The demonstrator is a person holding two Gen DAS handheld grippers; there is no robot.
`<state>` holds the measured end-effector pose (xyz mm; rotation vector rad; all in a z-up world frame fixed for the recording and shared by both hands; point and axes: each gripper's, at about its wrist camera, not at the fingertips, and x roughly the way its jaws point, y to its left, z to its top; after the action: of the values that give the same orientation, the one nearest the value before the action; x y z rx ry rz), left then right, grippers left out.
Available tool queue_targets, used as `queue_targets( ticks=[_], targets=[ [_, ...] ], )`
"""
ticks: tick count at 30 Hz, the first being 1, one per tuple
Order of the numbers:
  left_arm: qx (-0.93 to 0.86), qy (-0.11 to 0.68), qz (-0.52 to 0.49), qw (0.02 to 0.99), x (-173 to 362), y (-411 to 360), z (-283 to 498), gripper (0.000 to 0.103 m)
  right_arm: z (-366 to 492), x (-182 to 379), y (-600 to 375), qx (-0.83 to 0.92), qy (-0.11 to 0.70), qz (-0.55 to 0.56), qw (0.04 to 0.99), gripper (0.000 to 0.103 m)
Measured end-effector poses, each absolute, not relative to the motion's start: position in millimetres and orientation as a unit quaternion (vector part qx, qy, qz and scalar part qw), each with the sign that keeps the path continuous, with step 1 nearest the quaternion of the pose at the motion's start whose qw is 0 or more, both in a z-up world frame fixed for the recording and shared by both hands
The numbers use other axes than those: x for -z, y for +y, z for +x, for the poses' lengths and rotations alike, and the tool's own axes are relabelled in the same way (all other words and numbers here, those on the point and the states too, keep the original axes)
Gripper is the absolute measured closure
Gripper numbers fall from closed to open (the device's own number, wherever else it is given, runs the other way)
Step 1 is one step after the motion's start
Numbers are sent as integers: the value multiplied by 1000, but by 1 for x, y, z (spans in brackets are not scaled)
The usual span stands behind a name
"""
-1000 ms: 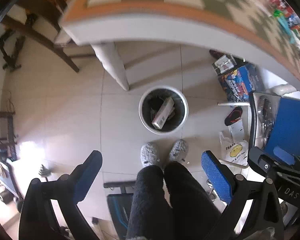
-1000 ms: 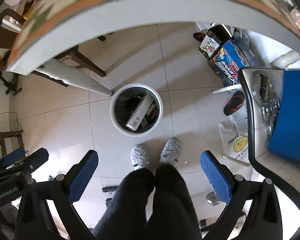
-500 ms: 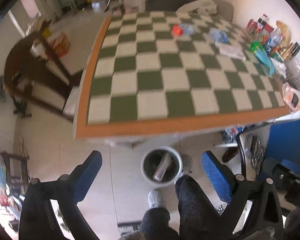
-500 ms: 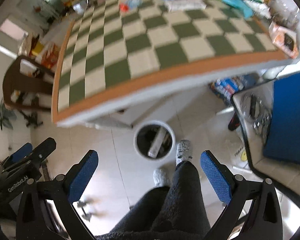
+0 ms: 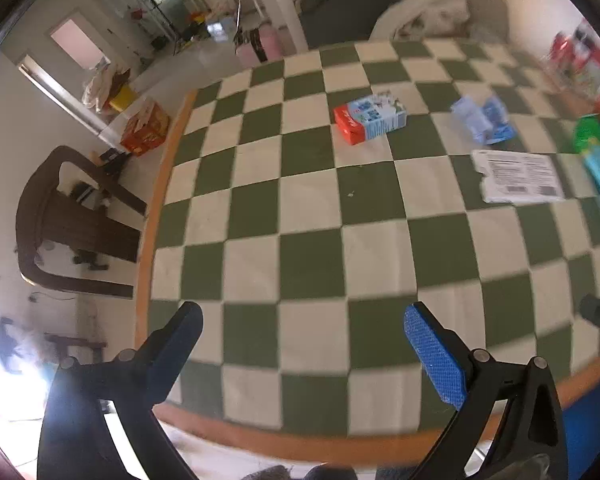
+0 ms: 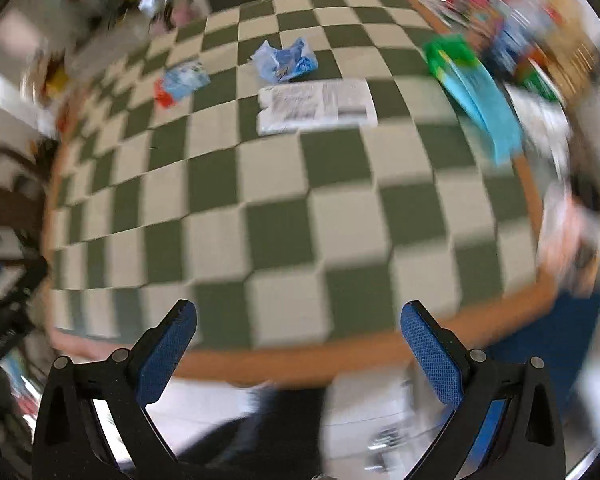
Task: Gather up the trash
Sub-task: 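Grasp the Pure Milk carton with the left gripper while the right grasps the printed card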
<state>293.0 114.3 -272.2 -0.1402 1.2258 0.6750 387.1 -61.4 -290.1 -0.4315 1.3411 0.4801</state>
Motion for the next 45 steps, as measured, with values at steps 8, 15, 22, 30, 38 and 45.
queue_targets(
  ticks=[8, 15, 22, 30, 38, 45],
  targets=[
    [-338, 610, -60, 714, 329, 121, 382, 0, 490, 373, 24, -278, 575, -469, 609, 0],
    [-344, 636, -62, 688, 354, 138, 402, 0, 522, 426, 65, -351, 530, -589, 498, 0],
    [-320, 634, -25, 704, 344, 161, 415, 0, 560, 411, 63, -323, 605, -460, 564, 25],
    [-171, 649, 179, 719, 346, 175, 482, 0, 599, 391, 7, -220, 731, -131, 632, 39],
    [-64, 671, 310, 670, 379, 168, 523, 1, 602, 373, 22, -248, 679, -217, 656, 23],
    [-5, 689, 239, 684, 379, 166, 529, 49, 629, 364, 46, -259, 671, -256, 646, 23]
  ],
)
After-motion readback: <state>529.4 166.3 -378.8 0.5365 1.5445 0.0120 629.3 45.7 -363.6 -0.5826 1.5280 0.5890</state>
